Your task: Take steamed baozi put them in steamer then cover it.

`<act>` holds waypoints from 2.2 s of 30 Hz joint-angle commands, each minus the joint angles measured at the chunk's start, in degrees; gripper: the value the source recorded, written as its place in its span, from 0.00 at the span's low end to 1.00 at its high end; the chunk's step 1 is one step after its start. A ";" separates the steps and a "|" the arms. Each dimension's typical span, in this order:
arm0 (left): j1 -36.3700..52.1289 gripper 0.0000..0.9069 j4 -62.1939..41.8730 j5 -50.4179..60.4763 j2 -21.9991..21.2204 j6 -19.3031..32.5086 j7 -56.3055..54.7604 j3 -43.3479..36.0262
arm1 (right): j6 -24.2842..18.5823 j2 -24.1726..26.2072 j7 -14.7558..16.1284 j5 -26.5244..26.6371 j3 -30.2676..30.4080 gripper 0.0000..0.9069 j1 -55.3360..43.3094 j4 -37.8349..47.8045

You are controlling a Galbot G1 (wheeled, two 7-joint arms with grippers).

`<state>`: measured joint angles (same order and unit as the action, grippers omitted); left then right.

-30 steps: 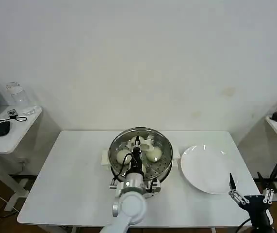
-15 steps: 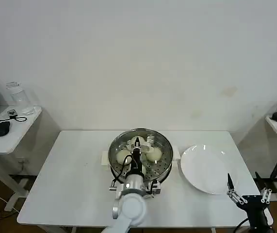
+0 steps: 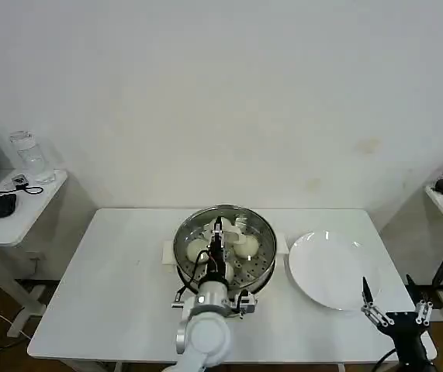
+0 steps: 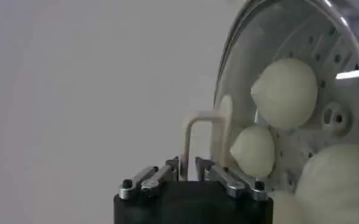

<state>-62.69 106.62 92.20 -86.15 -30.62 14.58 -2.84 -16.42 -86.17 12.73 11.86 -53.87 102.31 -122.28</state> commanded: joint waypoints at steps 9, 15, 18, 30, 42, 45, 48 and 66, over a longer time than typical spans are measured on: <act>-6.16 1.00 17.94 -17.26 13.93 0.85 -2.03 1.28 | -0.50 0.54 -0.05 0.21 0.01 1.00 0.36 0.61; -13.19 1.00 25.62 -37.92 18.51 5.58 -9.71 6.65 | -0.66 1.92 -0.06 1.15 0.01 1.00 0.65 1.37; -17.82 1.00 25.66 -57.20 19.46 13.12 -18.22 11.98 | 0.65 1.85 -0.28 1.40 1.14 1.00 0.73 0.99; -33.17 1.00 15.19 -104.82 17.37 39.28 -25.48 42.55 | 5.68 5.55 -1.71 1.58 5.95 1.00 6.09 -5.27; -45.37 1.00 17.42 -104.63 13.25 38.10 -23.63 45.58 | 12.18 6.10 -2.76 -0.76 10.26 1.00 9.54 -9.44; -45.76 1.00 17.35 -103.53 12.76 37.57 -23.74 45.48 | 14.16 6.60 -3.38 -1.29 11.16 1.00 9.48 -9.22; -45.72 1.00 17.83 -103.13 12.15 37.06 -23.69 45.58 | 14.83 7.25 -3.45 -1.74 11.89 1.00 9.91 -9.01; -47.23 1.00 19.06 -99.41 10.76 36.33 -22.92 44.93 | 13.20 7.13 -3.15 -3.60 13.56 1.00 10.15 -8.07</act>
<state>-108.22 125.30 -6.99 -75.00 5.26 -8.30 41.35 -3.55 -79.24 9.68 9.06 -41.19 111.85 -130.17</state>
